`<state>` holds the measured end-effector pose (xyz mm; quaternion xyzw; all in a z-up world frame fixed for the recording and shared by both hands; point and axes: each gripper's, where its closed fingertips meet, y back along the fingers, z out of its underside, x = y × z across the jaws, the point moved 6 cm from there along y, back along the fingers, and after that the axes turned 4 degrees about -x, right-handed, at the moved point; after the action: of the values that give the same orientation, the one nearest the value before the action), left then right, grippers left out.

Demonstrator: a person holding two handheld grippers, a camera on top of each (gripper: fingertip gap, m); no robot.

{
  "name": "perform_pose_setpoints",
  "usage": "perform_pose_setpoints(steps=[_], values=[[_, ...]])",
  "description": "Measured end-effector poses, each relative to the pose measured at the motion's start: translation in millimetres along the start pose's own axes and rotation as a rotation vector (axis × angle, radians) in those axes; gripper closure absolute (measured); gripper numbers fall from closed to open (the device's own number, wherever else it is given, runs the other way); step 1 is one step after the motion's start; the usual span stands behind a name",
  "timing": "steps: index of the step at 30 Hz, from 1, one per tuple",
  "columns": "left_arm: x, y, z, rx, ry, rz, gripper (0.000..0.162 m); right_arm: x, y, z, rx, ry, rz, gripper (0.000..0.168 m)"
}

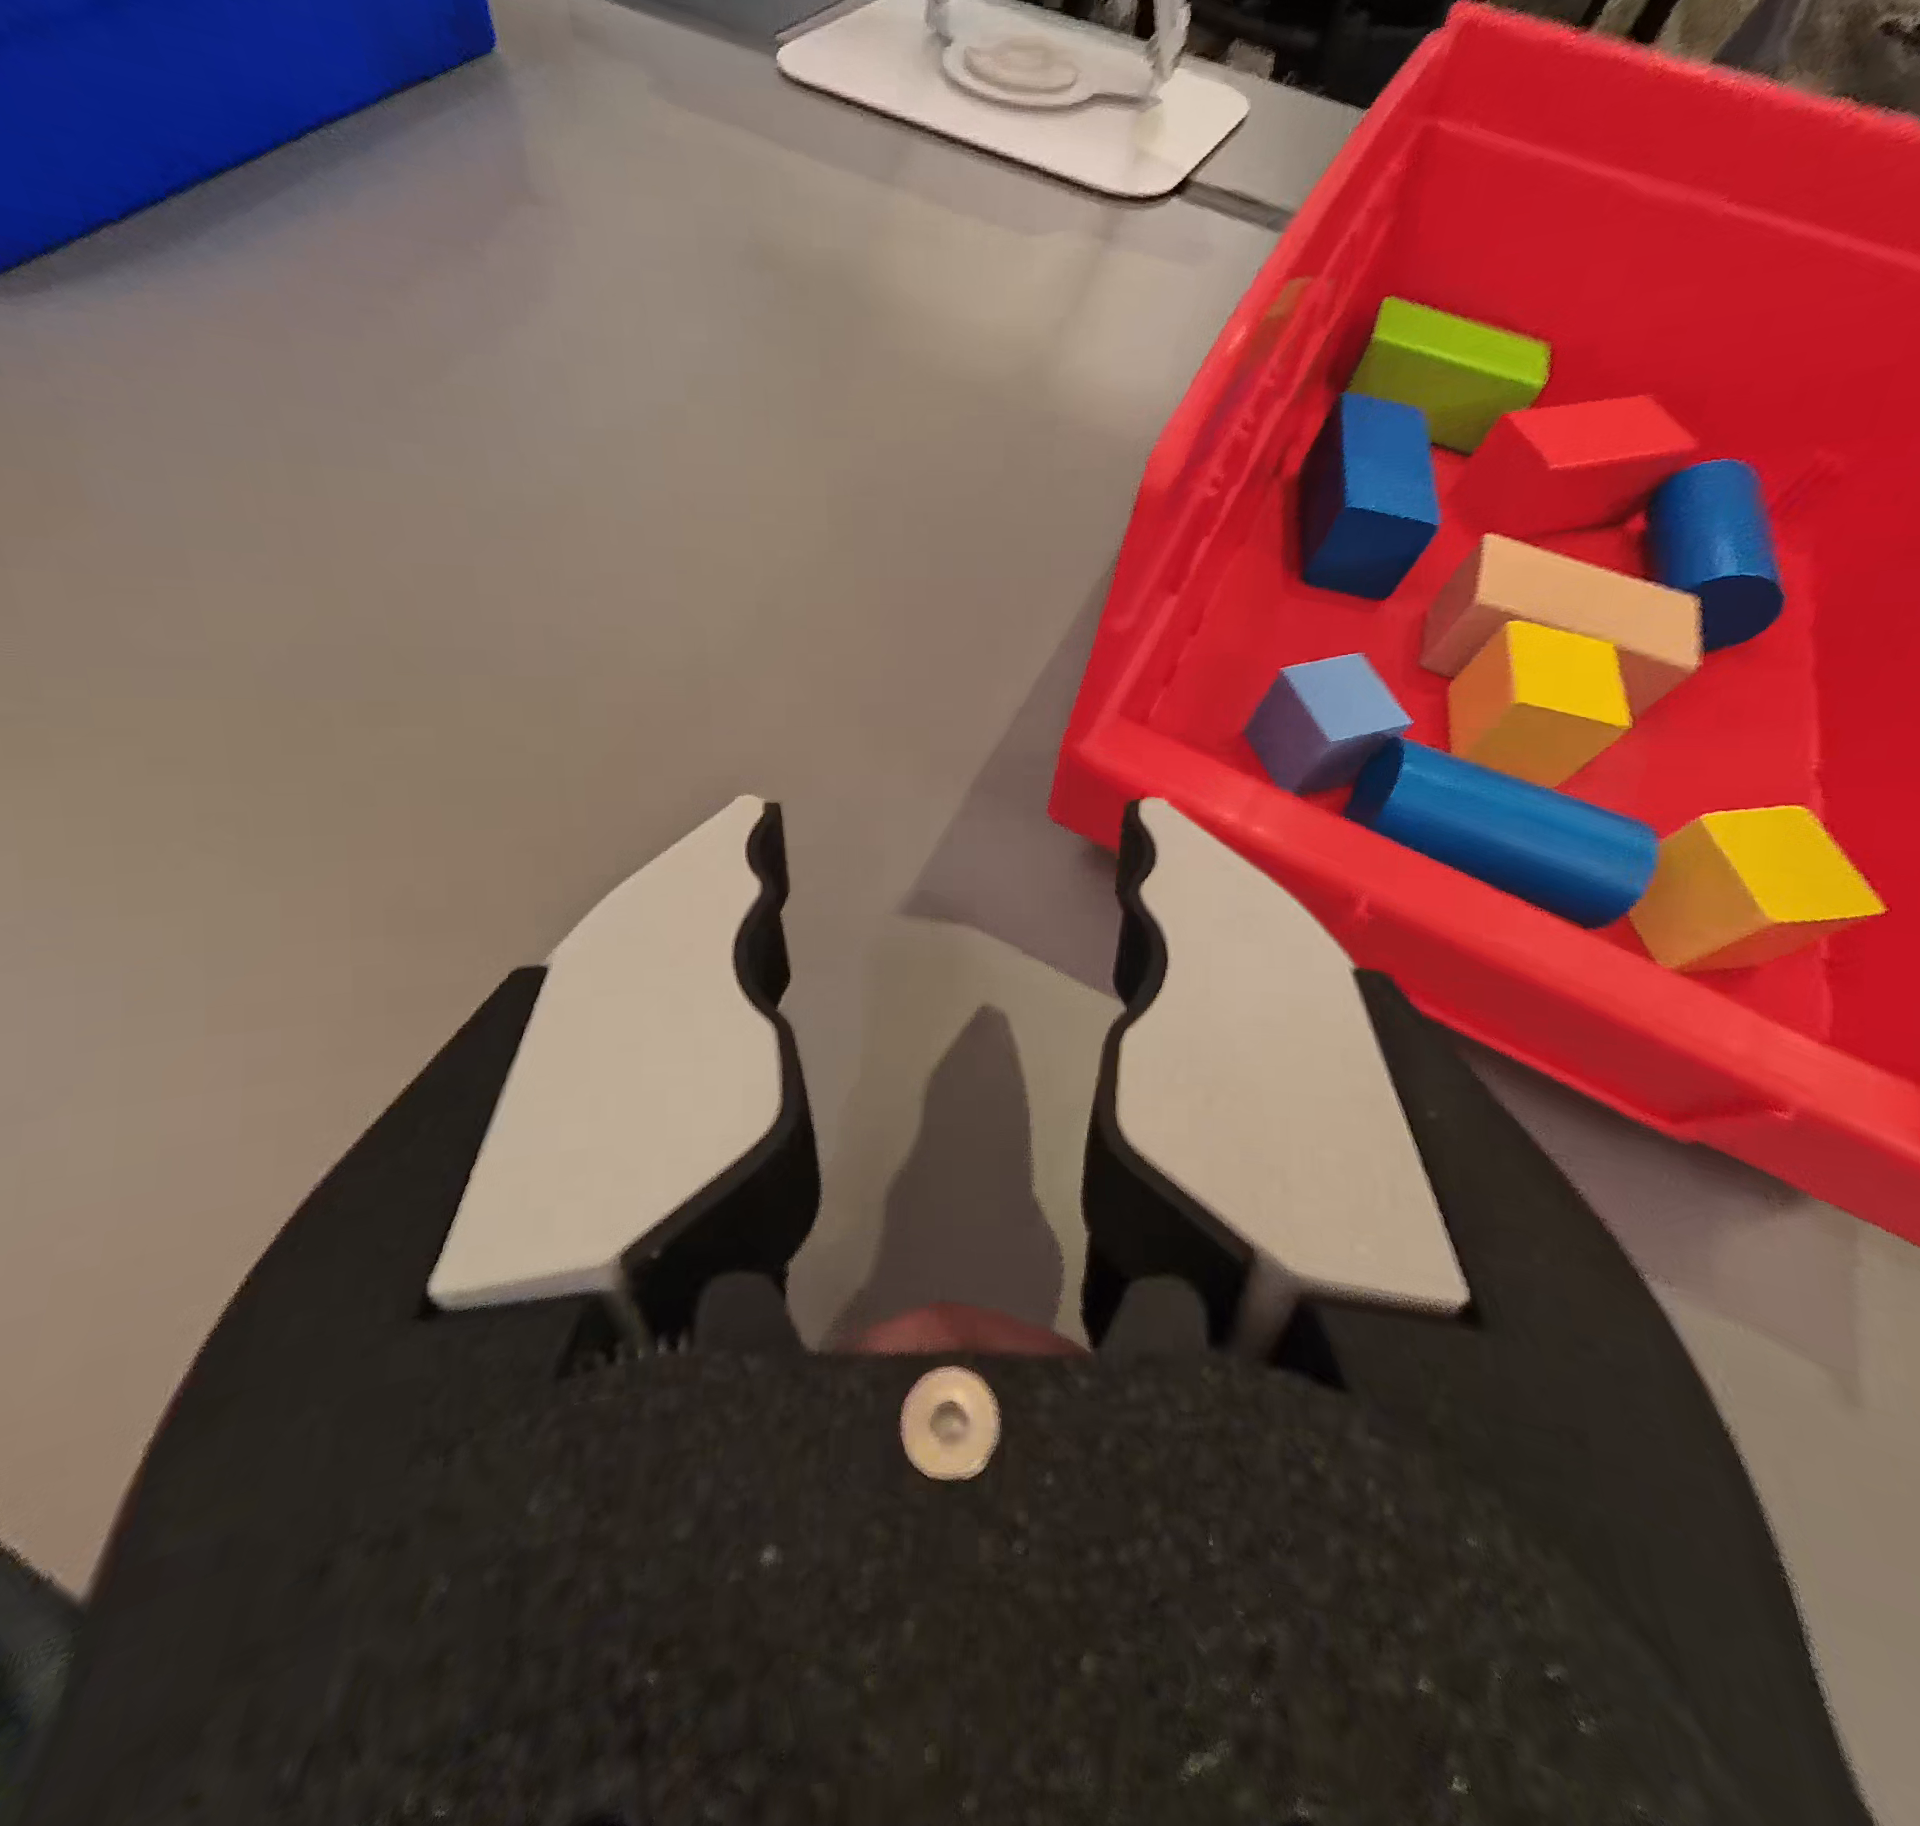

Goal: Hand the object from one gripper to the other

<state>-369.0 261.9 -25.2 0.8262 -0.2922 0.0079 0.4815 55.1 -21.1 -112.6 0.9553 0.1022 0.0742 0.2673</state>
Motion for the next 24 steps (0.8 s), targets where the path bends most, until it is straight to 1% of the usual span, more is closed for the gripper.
perform_pose_setpoints(steps=[1, 3, 5, 8, 9, 12, 16, 19, 24], values=[[-6.6, -12.3, -7.6, -0.032, 0.031, 0.012, 0.083, -2.3, 0.6, 0.4, -0.011, -0.007, -0.019, 0.107], [-22.7, -35.5, -18.4, -0.088, 0.073, -0.062, 0.085, -4.0, 2.2, -1.4, 0.005, -0.034, -0.034, 0.109], [-31.9, -56.4, -23.0, -0.147, 0.094, -0.123, 0.085, -4.3, 1.2, -0.7, 0.002, -0.060, -0.042, 0.109], [-34.6, -84.0, -26.3, -0.241, 0.106, -0.144, 0.085, -5.2, -1.6, 5.0, -0.036, -0.069, -0.055, 0.109], [-35.9, -90.1, -28.3, -0.256, 0.112, -0.154, 0.090, -4.6, -2.0, 7.4, -0.049, -0.062, -0.049, 0.109], [-40.7, -100.5, -36.4, -0.263, 0.121, -0.170, 0.098, -1.3, -0.9, 11.7, -0.077, -0.039, -0.017, 0.109], [-47.5, -111.5, -39.0, -0.292, 0.121, -0.165, 0.096, -2.3, -0.9, 11.0, -0.067, -0.076, -0.035, 0.109], [-54.0, -118.9, -40.4, -0.310, 0.106, -0.187, 0.090, -4.7, -4.4, 12.6, -0.077, -0.086, -0.054, 0.109], [-58.9, -128.1, -48.6, -0.304, 0.133, -0.143, 0.094, -7.2, -10.0, 15.5, -0.122, -0.073, -0.067, 0.109]])
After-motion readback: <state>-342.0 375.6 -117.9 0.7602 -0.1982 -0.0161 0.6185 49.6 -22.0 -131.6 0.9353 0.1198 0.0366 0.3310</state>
